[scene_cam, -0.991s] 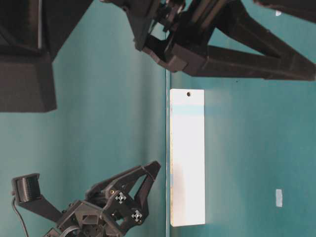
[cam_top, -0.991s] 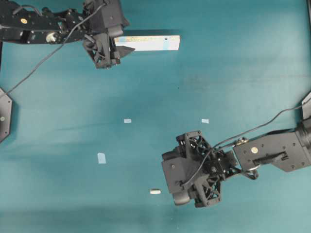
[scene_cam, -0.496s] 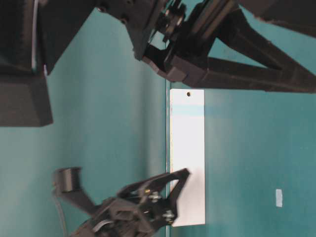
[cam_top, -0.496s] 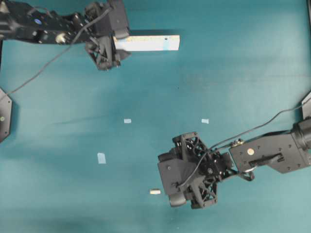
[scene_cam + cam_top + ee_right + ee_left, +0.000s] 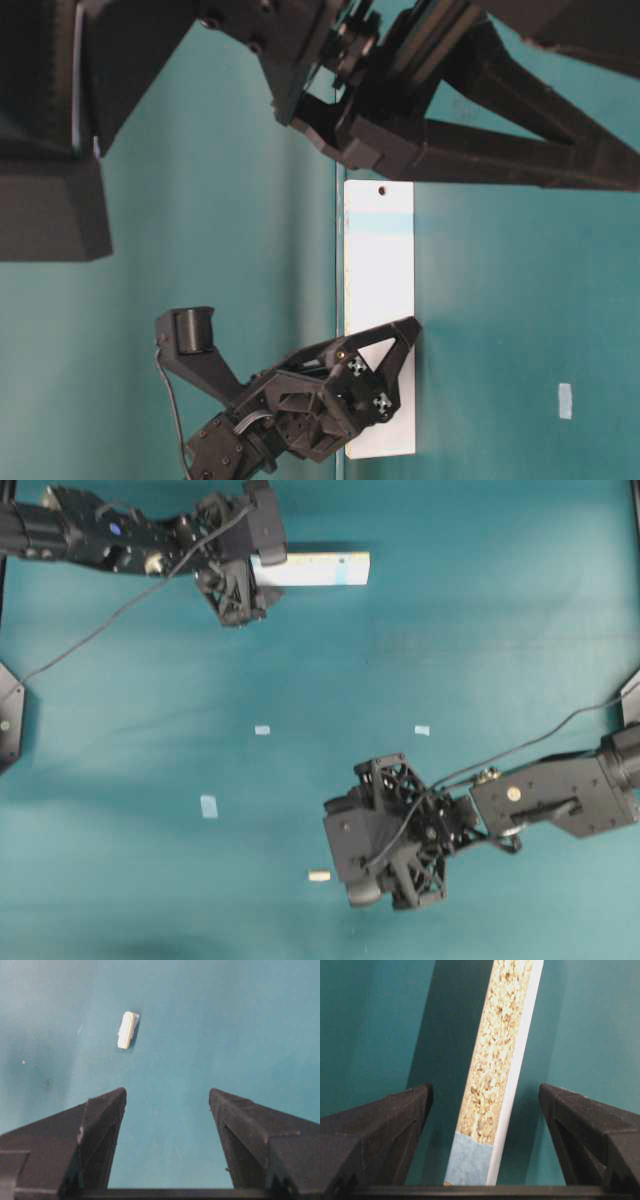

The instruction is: Move the wooden board into place and insert the rod into its hole.

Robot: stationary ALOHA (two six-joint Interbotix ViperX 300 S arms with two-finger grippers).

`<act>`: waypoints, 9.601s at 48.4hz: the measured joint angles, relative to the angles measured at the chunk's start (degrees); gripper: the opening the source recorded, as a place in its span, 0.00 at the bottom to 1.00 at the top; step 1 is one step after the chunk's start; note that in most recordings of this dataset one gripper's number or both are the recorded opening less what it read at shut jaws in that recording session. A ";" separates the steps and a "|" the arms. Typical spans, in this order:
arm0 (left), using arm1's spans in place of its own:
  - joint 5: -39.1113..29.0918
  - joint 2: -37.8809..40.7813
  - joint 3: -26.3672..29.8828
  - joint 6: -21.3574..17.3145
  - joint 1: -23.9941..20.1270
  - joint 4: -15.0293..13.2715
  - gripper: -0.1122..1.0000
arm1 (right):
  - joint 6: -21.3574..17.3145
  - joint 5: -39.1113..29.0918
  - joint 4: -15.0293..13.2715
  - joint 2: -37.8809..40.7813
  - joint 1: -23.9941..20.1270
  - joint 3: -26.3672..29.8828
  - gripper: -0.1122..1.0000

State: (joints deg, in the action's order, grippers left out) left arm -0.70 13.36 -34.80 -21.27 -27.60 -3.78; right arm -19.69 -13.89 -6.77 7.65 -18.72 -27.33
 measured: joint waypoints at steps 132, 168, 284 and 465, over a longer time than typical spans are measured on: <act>3.25 -3.78 0.79 23.38 24.87 -0.09 0.29 | -0.09 -1.41 -0.97 0.44 0.00 0.00 0.78; 4.57 2.29 3.96 23.47 26.19 -0.09 0.29 | -0.09 -1.41 -0.97 0.62 0.09 0.09 0.78; -3.78 -18.19 -11.51 21.27 26.19 0.00 0.71 | -8.44 -18.11 0.62 16.44 -2.11 22.59 0.74; -3.69 -17.05 -7.38 21.45 26.28 0.00 0.71 | -6.06 35.95 -9.76 -20.74 18.90 -22.32 0.20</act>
State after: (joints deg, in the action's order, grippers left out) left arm -4.39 -3.69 -42.19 0.18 -1.32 -3.78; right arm -25.75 22.06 -16.52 -13.10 0.18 -49.66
